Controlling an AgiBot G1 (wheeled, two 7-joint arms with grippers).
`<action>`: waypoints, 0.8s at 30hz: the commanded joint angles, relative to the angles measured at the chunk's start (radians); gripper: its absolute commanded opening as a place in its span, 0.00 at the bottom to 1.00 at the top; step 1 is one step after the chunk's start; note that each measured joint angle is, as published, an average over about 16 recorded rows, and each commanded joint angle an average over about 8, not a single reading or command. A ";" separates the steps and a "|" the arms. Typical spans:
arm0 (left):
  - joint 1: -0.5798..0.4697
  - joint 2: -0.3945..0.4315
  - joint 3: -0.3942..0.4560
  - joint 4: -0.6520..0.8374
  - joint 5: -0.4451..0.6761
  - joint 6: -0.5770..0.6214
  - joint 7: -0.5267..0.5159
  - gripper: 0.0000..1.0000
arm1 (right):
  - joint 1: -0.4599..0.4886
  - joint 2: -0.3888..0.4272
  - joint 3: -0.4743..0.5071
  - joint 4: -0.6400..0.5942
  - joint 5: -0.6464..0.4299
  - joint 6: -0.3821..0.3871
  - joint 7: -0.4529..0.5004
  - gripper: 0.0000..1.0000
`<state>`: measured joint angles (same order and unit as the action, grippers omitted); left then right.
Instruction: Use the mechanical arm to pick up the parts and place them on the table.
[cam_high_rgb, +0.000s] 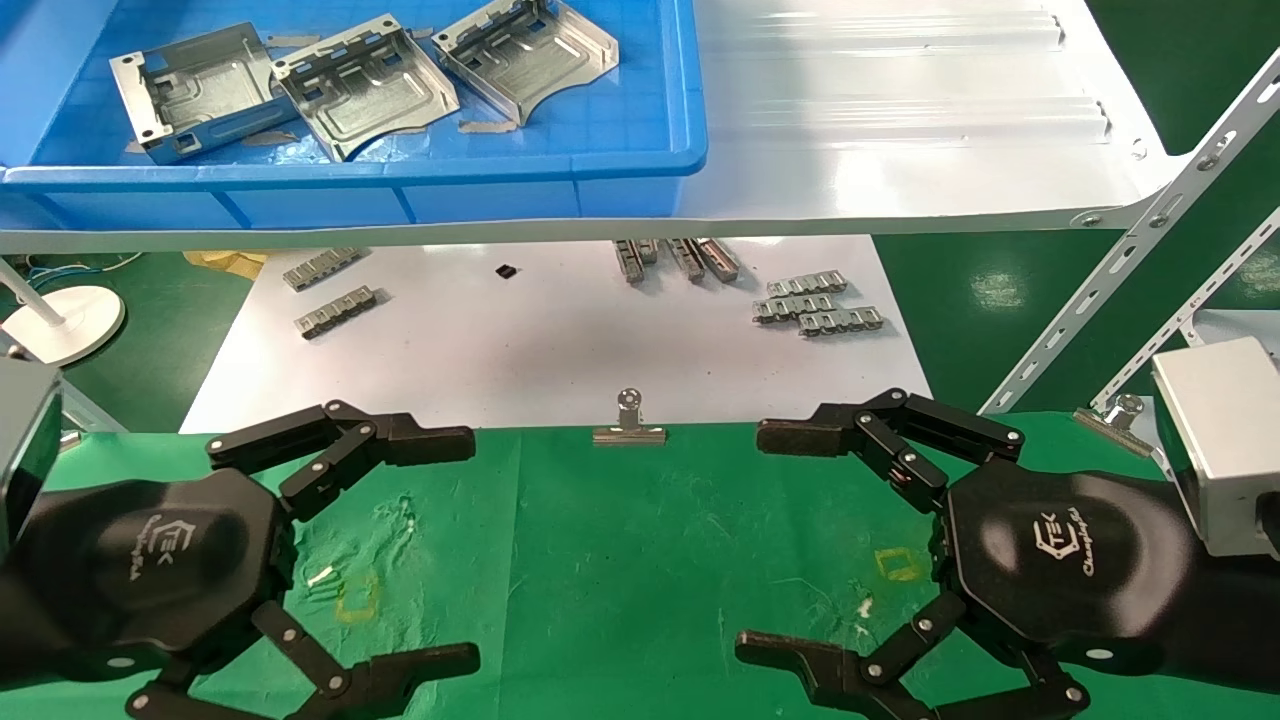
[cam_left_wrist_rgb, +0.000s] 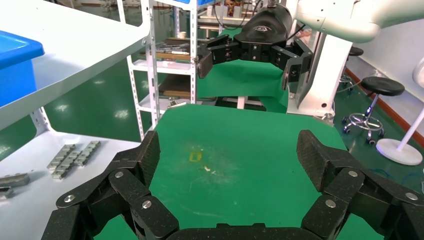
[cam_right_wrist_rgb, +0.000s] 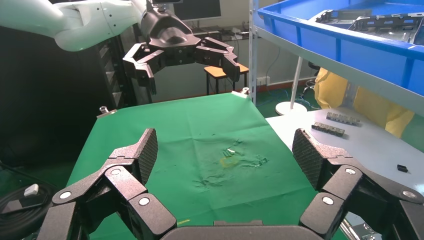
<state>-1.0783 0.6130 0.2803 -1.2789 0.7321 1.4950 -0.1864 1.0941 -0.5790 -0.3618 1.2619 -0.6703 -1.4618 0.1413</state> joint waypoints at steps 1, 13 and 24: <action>0.000 0.000 0.000 0.000 0.000 0.000 0.000 1.00 | 0.000 0.000 0.000 0.000 0.000 0.000 0.000 1.00; 0.000 0.000 0.000 0.000 0.000 0.000 0.000 1.00 | 0.000 0.000 0.000 0.000 0.000 0.000 0.000 0.38; 0.000 0.000 0.000 0.000 0.000 0.000 0.000 1.00 | 0.000 0.000 0.000 0.000 0.000 0.000 0.000 0.00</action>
<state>-1.0783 0.6130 0.2803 -1.2789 0.7321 1.4950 -0.1864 1.0941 -0.5790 -0.3618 1.2619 -0.6703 -1.4618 0.1413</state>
